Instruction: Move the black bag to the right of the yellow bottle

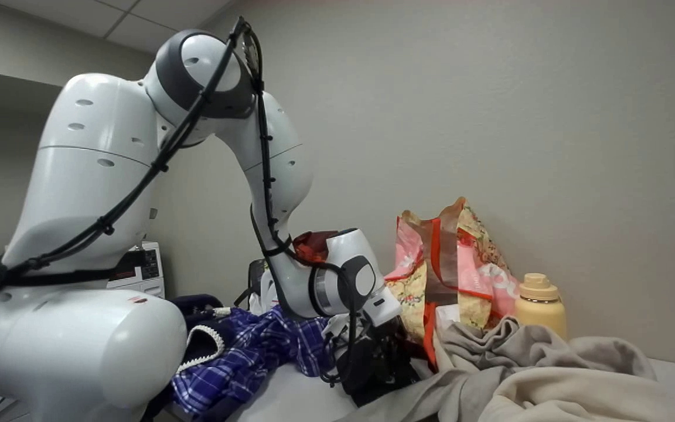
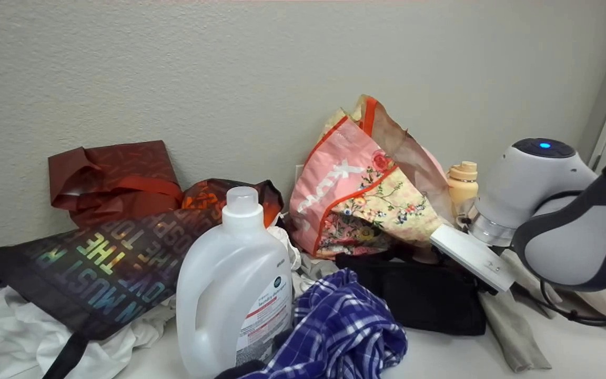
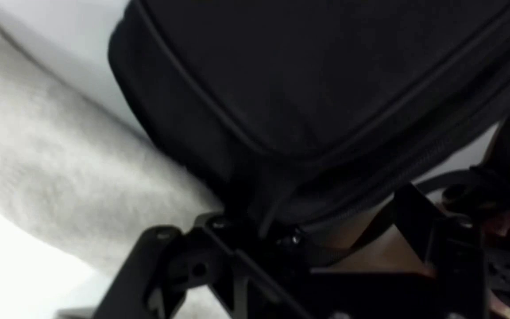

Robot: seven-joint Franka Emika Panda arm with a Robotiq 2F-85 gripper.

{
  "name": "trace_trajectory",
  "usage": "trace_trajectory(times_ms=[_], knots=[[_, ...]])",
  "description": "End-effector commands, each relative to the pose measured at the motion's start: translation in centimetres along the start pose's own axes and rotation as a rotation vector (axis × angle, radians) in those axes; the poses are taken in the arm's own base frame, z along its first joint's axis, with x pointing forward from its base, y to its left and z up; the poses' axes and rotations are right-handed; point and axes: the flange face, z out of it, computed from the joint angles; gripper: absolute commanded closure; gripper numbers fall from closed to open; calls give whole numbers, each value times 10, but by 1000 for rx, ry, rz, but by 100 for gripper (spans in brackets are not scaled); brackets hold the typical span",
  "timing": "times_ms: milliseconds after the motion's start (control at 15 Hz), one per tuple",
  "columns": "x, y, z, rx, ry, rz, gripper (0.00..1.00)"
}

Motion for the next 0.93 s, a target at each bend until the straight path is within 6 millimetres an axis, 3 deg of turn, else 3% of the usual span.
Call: trace_trajectory(times_ms=[0, 267, 333, 400, 800, 867], knots=[[-51, -7, -8, -56, -46, -12, 1], [-92, -12, -8, -131, -79, -67, 0], [-96, -13, -8, -146, -82, -76, 25], [-99, -14, -6, -164, -74, -91, 26], [-104, -19, -4, -205, -92, -110, 67], [-103, -18, -3, -207, -97, -108, 69]])
